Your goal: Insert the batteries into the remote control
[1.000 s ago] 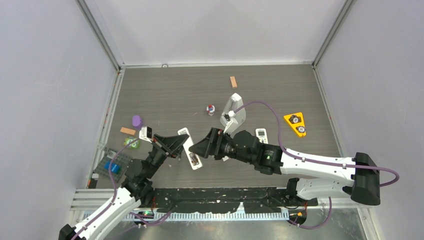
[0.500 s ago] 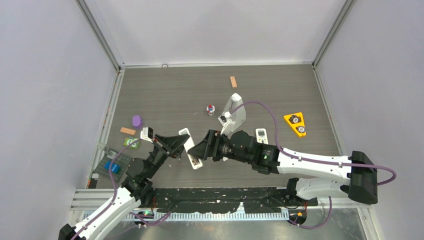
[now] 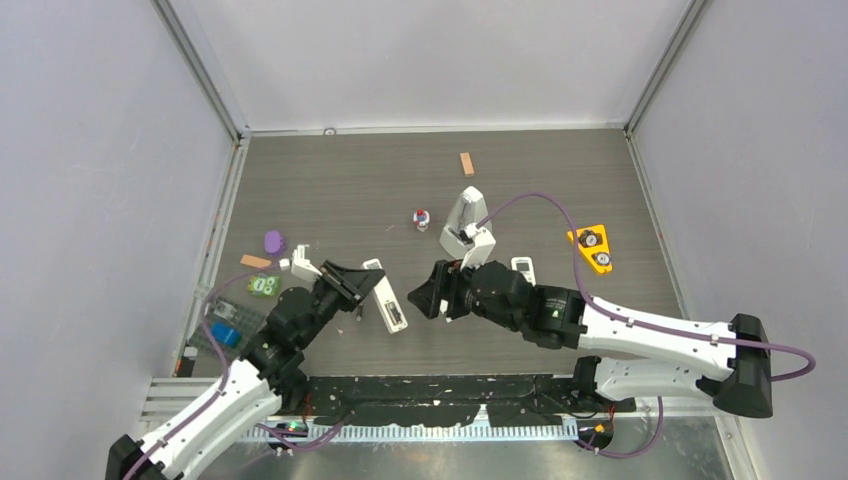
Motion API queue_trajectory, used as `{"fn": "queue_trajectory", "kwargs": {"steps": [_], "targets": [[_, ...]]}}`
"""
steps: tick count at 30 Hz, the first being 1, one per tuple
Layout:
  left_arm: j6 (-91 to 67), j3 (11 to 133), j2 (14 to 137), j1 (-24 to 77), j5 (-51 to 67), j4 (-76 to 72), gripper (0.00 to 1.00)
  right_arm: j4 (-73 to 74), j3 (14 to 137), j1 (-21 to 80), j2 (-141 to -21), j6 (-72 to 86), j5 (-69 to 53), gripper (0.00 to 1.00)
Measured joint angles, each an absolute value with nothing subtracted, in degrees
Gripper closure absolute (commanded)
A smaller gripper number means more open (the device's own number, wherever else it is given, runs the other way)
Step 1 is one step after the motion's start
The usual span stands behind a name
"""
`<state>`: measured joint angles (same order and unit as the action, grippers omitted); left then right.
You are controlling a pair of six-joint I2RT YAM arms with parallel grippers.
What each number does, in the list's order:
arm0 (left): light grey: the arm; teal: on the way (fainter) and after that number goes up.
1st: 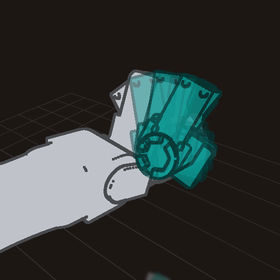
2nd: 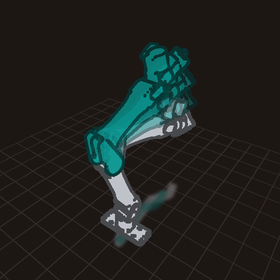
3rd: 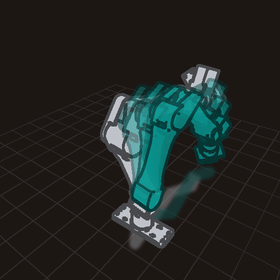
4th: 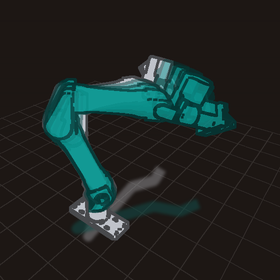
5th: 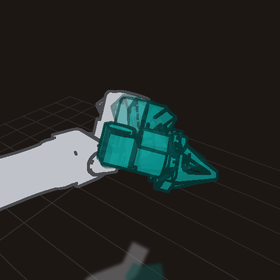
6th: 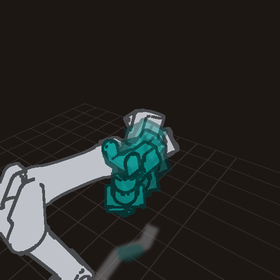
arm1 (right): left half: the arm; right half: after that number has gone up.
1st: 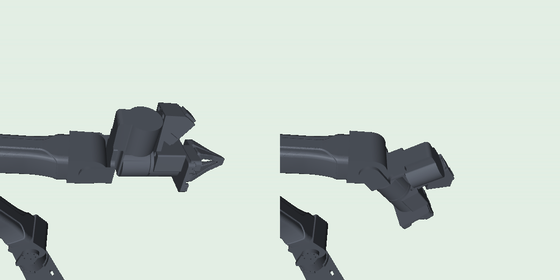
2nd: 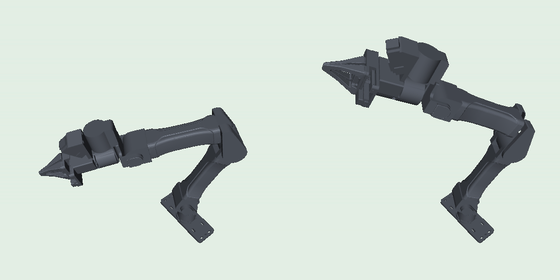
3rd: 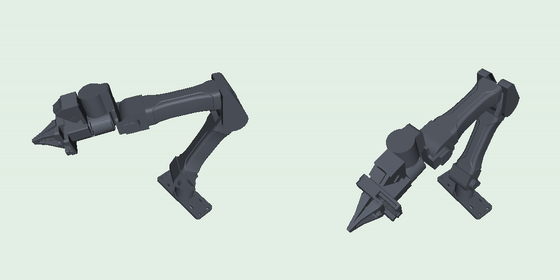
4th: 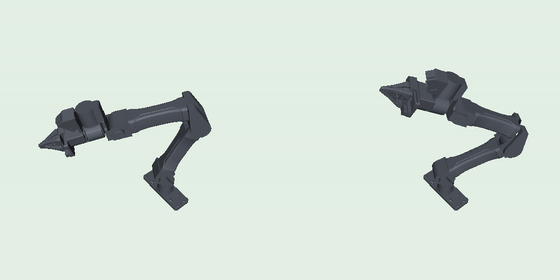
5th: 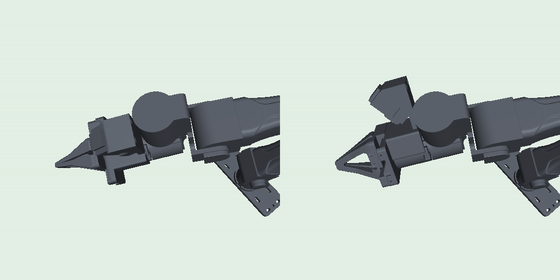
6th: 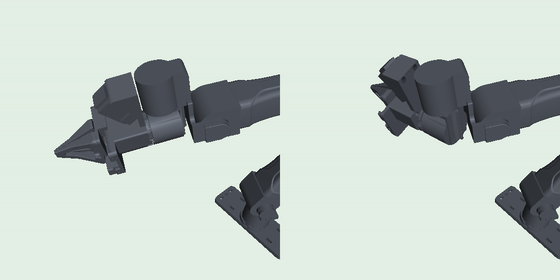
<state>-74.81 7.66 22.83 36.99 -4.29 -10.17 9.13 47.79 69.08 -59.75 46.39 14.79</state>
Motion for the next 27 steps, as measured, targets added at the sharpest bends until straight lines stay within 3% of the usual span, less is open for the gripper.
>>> {"fn": "queue_trajectory", "kwargs": {"steps": [4,12,21,27], "targets": [[-67.0,17.5,35.0,37.0,-7.3,-3.8,1.00,13.5,47.6,68.5,-62.3,44.3,19.5,0.35],[-55.6,37.1,59.2,37.2,-13.2,9.0,1.00,16.4,46.0,66.5,-74.4,41.7,20.9,0.20],[-48.5,41.9,70.7,37.4,-18.6,13.6,1.00,16.5,52.2,58.2,-83.1,37.3,13.8,0.34],[-46.3,44.0,77.5,37.5,-23.6,14.6,1.00,15.9,56.9,52.9,-88.5,35.4,9.3,0.35]]}}
